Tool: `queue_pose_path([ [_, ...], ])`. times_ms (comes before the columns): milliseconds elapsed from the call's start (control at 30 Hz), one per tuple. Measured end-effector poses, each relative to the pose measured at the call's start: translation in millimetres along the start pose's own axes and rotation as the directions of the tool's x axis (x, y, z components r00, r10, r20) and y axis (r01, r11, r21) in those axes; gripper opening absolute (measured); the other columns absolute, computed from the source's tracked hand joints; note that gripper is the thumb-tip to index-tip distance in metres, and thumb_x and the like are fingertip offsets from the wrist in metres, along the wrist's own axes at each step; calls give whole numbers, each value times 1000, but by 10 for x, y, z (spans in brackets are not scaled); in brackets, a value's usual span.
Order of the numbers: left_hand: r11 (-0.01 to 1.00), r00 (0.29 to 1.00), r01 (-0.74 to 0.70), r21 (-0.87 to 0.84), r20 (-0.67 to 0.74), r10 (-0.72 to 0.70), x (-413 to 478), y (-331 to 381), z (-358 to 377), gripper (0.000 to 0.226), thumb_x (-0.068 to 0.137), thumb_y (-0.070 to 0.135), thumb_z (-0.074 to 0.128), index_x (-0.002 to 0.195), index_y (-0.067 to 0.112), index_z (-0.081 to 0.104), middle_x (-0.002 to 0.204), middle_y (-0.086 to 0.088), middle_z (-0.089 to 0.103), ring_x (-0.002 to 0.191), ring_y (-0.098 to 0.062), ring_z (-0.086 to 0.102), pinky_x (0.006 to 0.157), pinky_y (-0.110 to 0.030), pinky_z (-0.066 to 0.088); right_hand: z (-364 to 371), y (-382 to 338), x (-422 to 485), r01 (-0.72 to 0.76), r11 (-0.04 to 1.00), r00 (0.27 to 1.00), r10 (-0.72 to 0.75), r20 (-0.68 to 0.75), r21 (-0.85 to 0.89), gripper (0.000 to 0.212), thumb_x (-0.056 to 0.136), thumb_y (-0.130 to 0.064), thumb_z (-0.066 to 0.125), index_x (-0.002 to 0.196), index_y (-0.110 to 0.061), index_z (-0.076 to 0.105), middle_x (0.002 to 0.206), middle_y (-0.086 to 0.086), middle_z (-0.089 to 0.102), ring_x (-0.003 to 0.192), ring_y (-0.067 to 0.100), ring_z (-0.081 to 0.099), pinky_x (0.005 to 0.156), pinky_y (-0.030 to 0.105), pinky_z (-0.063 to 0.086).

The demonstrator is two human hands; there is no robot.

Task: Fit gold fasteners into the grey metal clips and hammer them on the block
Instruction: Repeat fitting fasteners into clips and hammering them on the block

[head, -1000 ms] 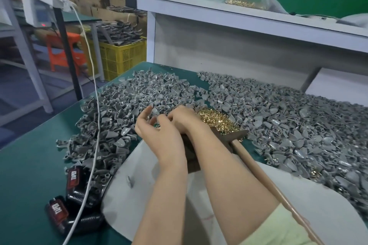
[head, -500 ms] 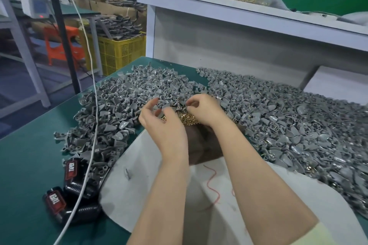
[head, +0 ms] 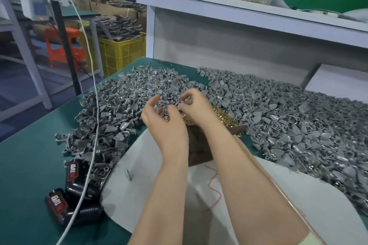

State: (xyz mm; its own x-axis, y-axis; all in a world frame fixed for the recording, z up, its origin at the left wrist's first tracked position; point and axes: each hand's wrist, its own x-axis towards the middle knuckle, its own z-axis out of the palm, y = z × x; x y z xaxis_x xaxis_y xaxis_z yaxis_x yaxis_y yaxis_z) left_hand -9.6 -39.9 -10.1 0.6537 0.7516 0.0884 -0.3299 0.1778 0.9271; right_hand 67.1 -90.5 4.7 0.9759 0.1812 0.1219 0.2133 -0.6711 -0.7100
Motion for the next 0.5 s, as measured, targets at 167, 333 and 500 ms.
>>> queue_pose_path([
  [167, 986, 970, -118, 122, 226, 88, -47, 17, 30, 24, 96, 18, 51, 118, 18, 59, 115, 1, 60, 95, 0, 57, 84, -18, 44, -376, -19, -268, 147, 954, 989, -136, -62, 262, 28, 90, -14, 59, 115, -20, 51, 94, -7, 62, 92, 17, 62, 89, 41, 51],
  [333, 984, 903, -127, 124, 425, 63, -124, 42, 52, 14, 96, 19, 51, 97, 26, 63, 99, 0, 70, 94, -13, 65, 87, -29, 51, -593, 37, -565, 214, 945, 972, -181, -151, 248, 17, 85, -12, 66, 88, -24, 55, 84, -7, 64, 77, 9, 62, 74, 25, 53],
  [500, 994, 856, -56, 97, 517, -2, -144, 33, 54, 9, 93, 18, 59, 95, 25, 64, 94, 0, 71, 90, -10, 67, 84, -27, 53, -774, 109, -754, 216, 961, 976, -209, -59, 175, 18, 82, -1, 67, 79, -17, 60, 85, 2, 68, 82, 16, 65, 79, 26, 53],
])
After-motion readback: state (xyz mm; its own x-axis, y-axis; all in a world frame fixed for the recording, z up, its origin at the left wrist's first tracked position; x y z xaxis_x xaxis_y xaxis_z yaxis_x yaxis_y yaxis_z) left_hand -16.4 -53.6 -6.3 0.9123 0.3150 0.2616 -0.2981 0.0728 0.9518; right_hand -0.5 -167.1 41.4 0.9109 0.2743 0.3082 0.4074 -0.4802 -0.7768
